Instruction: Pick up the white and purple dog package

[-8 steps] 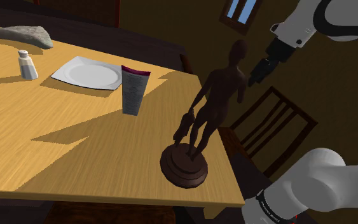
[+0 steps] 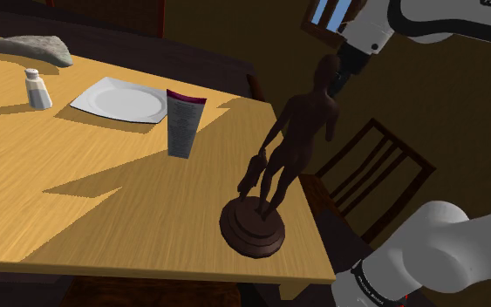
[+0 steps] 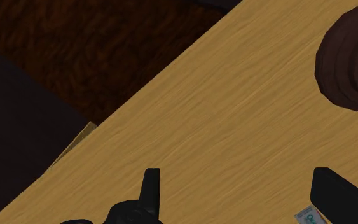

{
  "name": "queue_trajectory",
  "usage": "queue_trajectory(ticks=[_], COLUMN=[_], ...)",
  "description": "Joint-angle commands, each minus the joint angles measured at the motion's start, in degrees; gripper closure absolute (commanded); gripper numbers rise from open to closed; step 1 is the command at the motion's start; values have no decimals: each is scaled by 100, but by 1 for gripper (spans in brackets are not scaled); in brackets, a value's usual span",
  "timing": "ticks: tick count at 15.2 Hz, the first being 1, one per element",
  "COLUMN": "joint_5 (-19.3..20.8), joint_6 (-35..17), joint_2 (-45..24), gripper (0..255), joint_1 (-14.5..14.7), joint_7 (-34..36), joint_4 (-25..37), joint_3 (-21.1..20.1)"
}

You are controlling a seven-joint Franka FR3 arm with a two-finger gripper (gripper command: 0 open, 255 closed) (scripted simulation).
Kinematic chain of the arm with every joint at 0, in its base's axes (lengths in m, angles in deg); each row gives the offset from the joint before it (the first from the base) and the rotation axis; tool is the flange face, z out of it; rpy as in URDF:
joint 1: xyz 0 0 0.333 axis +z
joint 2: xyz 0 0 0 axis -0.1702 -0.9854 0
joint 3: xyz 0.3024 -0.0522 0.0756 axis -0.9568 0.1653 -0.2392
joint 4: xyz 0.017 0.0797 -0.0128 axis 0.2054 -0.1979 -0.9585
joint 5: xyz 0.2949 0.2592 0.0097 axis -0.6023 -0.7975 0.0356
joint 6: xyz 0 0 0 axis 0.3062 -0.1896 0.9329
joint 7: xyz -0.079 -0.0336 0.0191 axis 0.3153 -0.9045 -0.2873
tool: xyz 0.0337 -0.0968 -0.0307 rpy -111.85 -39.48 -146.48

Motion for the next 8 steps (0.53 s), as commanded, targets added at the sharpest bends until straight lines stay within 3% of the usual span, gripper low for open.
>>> queue_trajectory(ticks=[1,8], joint_5=[-40,-134], joint_6=[-120,-256], joint_2=[-426,-1803], gripper=[0,0], joint_1=[129,511], joint_7=[-139,-582], joint_4=[268,1381], joint_3=[-59,-315])
